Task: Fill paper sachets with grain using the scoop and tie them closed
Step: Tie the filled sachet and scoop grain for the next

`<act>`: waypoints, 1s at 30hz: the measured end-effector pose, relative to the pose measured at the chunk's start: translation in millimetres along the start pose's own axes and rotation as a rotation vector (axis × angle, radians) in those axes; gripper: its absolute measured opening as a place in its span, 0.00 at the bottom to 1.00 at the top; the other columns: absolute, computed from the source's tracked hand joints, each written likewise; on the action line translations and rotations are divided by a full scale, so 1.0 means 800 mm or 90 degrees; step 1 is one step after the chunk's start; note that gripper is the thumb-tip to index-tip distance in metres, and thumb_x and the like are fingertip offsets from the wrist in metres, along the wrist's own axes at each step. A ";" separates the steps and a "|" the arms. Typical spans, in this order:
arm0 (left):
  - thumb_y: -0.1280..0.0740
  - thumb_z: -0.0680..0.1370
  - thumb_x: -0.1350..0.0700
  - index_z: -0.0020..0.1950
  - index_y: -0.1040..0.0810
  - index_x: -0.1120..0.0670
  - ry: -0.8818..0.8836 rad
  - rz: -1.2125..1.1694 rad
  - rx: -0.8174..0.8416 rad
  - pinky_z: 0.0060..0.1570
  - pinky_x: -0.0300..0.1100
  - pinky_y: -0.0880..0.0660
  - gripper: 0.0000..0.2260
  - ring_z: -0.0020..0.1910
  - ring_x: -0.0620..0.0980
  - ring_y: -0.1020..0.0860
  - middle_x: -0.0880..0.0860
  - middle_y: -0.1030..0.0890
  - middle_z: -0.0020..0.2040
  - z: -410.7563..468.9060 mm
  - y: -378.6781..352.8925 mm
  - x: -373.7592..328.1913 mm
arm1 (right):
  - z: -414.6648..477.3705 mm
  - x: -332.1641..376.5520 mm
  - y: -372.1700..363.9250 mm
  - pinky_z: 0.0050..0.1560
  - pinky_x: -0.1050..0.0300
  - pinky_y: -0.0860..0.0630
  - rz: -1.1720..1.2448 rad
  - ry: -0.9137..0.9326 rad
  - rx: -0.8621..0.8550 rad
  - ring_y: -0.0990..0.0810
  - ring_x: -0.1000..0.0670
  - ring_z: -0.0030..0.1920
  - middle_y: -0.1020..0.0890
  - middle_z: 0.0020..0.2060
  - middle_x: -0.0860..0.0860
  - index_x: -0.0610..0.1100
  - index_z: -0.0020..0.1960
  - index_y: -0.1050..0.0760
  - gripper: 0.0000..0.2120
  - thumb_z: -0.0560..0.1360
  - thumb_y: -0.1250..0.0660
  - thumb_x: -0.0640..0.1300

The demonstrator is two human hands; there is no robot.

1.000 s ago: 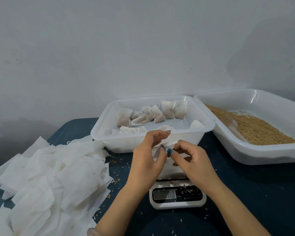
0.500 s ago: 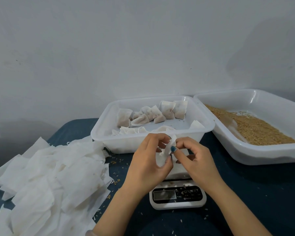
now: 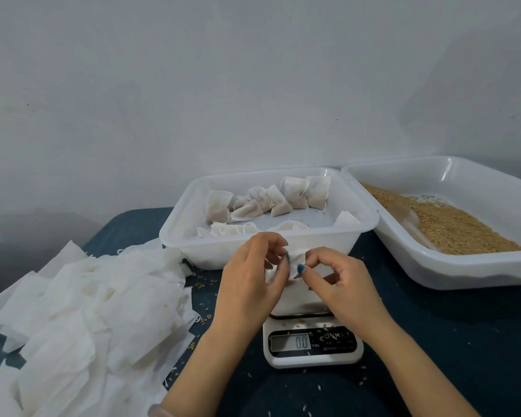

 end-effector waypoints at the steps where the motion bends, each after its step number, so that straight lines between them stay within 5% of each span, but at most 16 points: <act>1: 0.28 0.75 0.62 0.53 0.25 0.52 0.007 -0.012 -0.001 0.43 0.37 0.25 0.11 0.43 0.43 0.22 0.43 0.21 0.45 0.000 0.000 0.000 | 0.000 0.000 0.001 0.40 0.59 0.24 0.000 -0.005 -0.002 0.20 0.55 0.40 0.18 0.39 0.58 0.49 0.38 0.22 0.08 0.75 0.30 0.41; 5: 0.29 0.75 0.63 0.51 0.26 0.50 0.043 -0.068 -0.013 0.44 0.34 0.24 0.11 0.44 0.44 0.21 0.42 0.21 0.44 0.003 0.002 0.002 | 0.000 -0.003 0.002 0.33 0.52 0.23 -0.010 -0.029 -0.013 0.24 0.50 0.30 0.19 0.35 0.56 0.49 0.37 0.22 0.08 0.76 0.30 0.44; 8: 0.28 0.74 0.57 0.53 0.26 0.50 0.016 -0.087 0.016 0.44 0.31 0.27 0.11 0.45 0.46 0.22 0.43 0.22 0.46 0.003 0.001 -0.002 | 0.000 -0.001 0.003 0.30 0.66 0.30 -0.001 -0.022 -0.011 0.26 0.56 0.27 0.20 0.34 0.57 0.50 0.38 0.22 0.09 0.76 0.30 0.44; 12: 0.31 0.73 0.54 0.57 0.26 0.50 -0.010 -0.052 0.086 0.48 0.32 0.28 0.13 0.50 0.43 0.23 0.43 0.23 0.49 -0.002 -0.008 -0.005 | -0.001 0.002 0.002 0.32 0.68 0.30 0.017 -0.017 0.008 0.24 0.58 0.30 0.19 0.35 0.57 0.48 0.40 0.21 0.08 0.78 0.31 0.42; 20: 0.30 0.74 0.62 0.53 0.25 0.52 0.005 0.014 0.051 0.42 0.35 0.27 0.11 0.42 0.41 0.25 0.43 0.23 0.46 0.000 -0.004 0.002 | 0.000 0.000 0.000 0.38 0.65 0.26 -0.007 -0.011 0.018 0.21 0.56 0.41 0.18 0.40 0.59 0.54 0.40 0.22 0.09 0.77 0.31 0.43; 26: 0.30 0.74 0.65 0.50 0.25 0.53 0.005 0.025 0.018 0.38 0.35 0.28 0.10 0.40 0.43 0.25 0.43 0.25 0.47 0.004 0.004 0.000 | -0.002 0.002 -0.003 0.35 0.68 0.28 -0.027 0.002 0.025 0.22 0.59 0.39 0.19 0.44 0.60 0.57 0.37 0.25 0.08 0.71 0.36 0.59; 30: 0.30 0.72 0.66 0.48 0.24 0.54 -0.003 0.031 -0.008 0.38 0.33 0.28 0.10 0.38 0.42 0.26 0.44 0.26 0.46 0.005 0.009 -0.002 | -0.001 0.000 -0.007 0.35 0.64 0.26 -0.048 0.029 0.028 0.21 0.55 0.41 0.19 0.45 0.59 0.53 0.37 0.27 0.08 0.69 0.37 0.57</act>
Point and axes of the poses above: each hand's wrist, its own z-axis towards the middle knuckle, its own y-axis out of the back of the hand, x = y × z, the point moved 4 cm from there along z, towards the middle knuckle
